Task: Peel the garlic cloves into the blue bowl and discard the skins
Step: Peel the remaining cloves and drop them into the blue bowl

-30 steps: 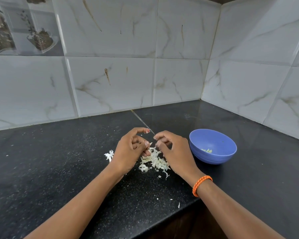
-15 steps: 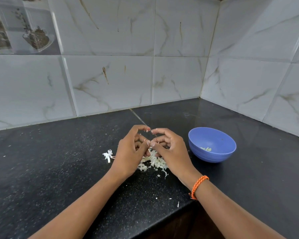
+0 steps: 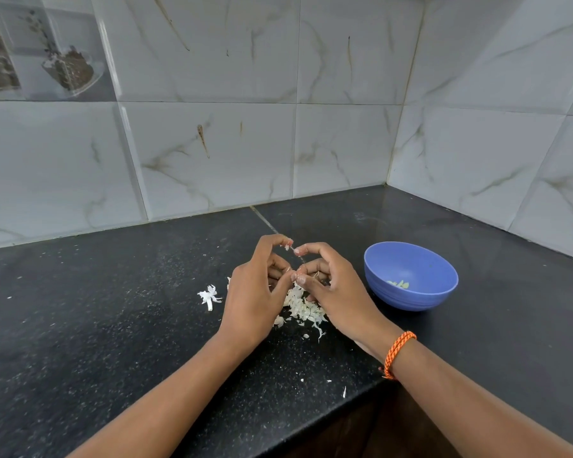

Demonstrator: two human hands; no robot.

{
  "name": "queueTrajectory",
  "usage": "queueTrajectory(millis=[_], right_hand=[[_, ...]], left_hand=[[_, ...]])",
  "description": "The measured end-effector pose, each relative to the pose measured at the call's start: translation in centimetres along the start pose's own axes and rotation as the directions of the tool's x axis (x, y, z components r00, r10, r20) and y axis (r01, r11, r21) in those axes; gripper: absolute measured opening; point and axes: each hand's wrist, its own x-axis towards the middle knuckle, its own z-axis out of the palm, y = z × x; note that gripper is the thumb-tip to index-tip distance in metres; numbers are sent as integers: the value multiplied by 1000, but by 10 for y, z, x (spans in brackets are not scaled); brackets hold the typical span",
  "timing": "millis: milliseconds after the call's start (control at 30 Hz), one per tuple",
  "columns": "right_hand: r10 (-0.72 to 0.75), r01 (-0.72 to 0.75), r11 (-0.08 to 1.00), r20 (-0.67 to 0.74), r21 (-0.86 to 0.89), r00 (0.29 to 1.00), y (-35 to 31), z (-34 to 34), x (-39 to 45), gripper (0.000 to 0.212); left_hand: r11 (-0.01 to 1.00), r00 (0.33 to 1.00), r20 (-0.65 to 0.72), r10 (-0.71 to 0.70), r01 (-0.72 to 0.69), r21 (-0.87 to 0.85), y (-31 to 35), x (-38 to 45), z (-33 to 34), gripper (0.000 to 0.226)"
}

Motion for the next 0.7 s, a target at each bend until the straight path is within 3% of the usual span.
queueTrajectory(millis=[167,333,700], right_hand=[[6,2,995,82,-96,997,4,-3,3,30],[-5,1,997,51,83,999,3,-5,-2,35],[-109,97,988,-92,-122,990,11,-6,-6,39]], left_hand=[[1000,1000,-10,14,-14,19,3,0,1,50],[995,999,-16,-49,47,-86,5,1,0,47],[918,968,25,-249,244,-312,1,4,-1,56]])
